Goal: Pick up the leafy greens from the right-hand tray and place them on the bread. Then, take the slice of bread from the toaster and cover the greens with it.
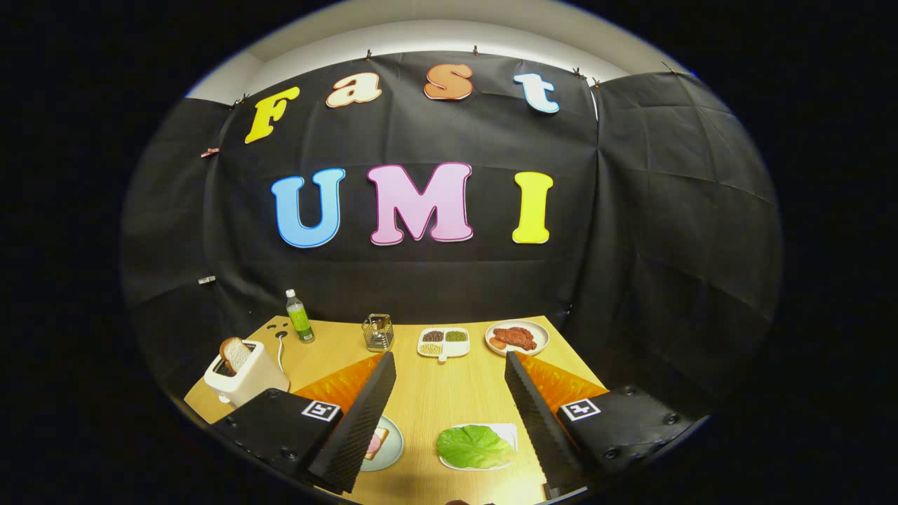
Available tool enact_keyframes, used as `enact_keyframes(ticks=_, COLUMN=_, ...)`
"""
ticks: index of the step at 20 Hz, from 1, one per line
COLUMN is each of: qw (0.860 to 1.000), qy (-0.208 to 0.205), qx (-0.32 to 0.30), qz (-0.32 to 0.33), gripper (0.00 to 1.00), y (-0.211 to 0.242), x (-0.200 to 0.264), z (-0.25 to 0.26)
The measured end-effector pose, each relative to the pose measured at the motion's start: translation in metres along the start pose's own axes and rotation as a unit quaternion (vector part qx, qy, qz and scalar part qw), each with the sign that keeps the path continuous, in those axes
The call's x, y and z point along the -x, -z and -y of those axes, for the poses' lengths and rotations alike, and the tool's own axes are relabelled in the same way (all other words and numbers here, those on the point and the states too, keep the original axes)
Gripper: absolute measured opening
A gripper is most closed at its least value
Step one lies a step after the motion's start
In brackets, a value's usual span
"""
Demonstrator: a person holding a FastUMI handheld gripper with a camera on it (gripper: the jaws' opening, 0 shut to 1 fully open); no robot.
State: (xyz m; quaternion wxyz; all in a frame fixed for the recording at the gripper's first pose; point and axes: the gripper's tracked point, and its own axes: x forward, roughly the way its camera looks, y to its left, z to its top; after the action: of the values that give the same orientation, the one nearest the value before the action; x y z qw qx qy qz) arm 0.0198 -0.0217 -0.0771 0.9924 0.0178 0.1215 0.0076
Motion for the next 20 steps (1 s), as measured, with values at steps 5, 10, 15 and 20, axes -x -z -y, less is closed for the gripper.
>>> enact_keyframes(ticks=5, qw=0.998, qy=-0.010, qx=0.007, qz=-0.070, gripper=0.98, y=0.049, x=-0.020, z=0.007)
enact_keyframes(ticks=10, qw=0.985, qy=-0.020, qx=0.001, qz=-0.170, gripper=0.98, y=0.121, x=-0.044, z=0.021)
enact_keyframes(ticks=15, qw=0.962, qy=-0.032, qx=0.010, qz=-0.271, gripper=0.98, y=0.199, x=-0.058, z=0.039)
enact_keyframes(ticks=20, qw=0.942, qy=-0.049, qx=0.020, qz=-0.332, gripper=0.98, y=0.258, x=-0.078, z=0.047)
